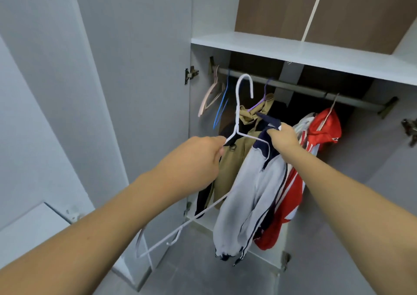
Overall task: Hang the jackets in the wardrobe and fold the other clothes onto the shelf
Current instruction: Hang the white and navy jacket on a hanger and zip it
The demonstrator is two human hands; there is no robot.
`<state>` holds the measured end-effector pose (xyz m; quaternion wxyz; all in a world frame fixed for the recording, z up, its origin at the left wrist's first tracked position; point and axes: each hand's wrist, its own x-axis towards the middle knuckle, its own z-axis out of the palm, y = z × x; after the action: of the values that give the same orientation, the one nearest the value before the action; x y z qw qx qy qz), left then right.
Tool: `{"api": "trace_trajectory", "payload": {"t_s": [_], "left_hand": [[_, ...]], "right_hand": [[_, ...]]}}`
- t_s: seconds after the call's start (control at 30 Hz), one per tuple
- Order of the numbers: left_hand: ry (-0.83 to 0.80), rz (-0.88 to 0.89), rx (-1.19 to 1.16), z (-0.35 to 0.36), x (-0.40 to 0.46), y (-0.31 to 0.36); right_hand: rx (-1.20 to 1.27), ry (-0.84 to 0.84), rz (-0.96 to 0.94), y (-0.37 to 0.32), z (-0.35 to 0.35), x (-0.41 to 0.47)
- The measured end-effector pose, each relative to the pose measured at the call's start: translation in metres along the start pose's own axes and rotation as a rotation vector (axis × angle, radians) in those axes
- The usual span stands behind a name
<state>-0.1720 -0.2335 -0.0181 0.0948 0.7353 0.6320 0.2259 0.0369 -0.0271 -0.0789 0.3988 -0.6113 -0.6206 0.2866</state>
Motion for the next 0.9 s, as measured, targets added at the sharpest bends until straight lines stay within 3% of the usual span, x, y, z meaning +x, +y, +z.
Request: {"api": "trace_trajectory", "payload": {"t_s": [0.1,0.2,0.33,0.5,0.63,0.7,0.77,0.83,0.9], "left_hand": [[0.047,0.034,-0.022,0.014,0.007,-0.004],[0.042,0.078,-0.089,0.025,0.02,-0.018],[0.109,0.18,-0.119,0.042,0.03,-0.031],[0.267,0.384,0.094,0.052,0.04,-0.014],[0.439,0.034,0.134,0.048,0.07,-0.01],[0.477,-0.107,0.041,0.048,0.079,-0.007],[0.31,-0.2,-0.476,0.037,0.088,-0.006],[-0.094,-0.282,-1.067,0.022,0.096,-0.009],[-0.355,-0.297,-1.087,0.017,0.109,-0.01]], "right_hand": [[0.076,-0.149,-0.211,-0.017,-0.006,-0.035],[0.087,-0.092,-0.319,-0.026,-0.009,-0.056],[-0.077,-0.095,-0.561,-0.034,-0.029,-0.063],[-0.24,-0.173,-0.625,-0.045,-0.063,-0.063],[-0.358,-0.11,-0.593,-0.061,-0.08,-0.058],[-0.397,-0.02,-0.594,-0.066,-0.093,-0.055],[-0.473,0.068,-0.614,-0.07,-0.112,-0.054],[-0.535,0.132,-0.636,-0.071,-0.131,-0.053],[-0.536,0.153,-0.647,-0.072,-0.15,-0.054]]}}
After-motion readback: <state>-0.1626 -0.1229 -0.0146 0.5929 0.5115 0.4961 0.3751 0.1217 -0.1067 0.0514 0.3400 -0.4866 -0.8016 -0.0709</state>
